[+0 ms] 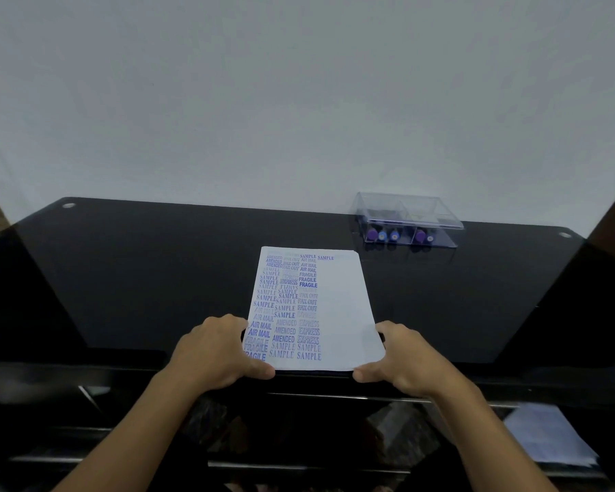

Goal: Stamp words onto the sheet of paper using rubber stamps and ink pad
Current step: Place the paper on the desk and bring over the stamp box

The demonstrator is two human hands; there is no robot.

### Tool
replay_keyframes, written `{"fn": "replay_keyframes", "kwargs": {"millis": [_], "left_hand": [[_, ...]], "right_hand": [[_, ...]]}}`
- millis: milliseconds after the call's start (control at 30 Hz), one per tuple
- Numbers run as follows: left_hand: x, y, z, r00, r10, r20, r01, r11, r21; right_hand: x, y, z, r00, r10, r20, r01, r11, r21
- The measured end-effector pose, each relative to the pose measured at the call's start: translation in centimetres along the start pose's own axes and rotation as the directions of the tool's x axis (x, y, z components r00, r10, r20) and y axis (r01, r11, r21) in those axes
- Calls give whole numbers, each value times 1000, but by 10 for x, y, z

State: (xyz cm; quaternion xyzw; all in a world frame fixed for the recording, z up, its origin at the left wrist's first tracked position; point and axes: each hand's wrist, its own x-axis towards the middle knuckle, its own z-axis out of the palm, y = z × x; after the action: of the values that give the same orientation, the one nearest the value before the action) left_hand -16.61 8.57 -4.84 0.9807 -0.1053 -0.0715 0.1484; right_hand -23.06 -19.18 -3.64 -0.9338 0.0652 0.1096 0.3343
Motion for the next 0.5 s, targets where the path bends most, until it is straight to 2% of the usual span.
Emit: {"fn": "replay_keyframes", "kwargs": {"millis": [200,400,500], "left_hand": [[-3,3,-4,1000,-18,15,18,999,36],[-5,6,-8,997,-53,61,45,991,125],[-4,11,-18,998,-69,-11,70,986,154]], "right_hand": [[5,5,0,999,53,-11,-54,998,-44],[3,9,-1,999,43,3,-43,997,-71],[3,8,-7,998,49,-26,-52,986,-158]]}}
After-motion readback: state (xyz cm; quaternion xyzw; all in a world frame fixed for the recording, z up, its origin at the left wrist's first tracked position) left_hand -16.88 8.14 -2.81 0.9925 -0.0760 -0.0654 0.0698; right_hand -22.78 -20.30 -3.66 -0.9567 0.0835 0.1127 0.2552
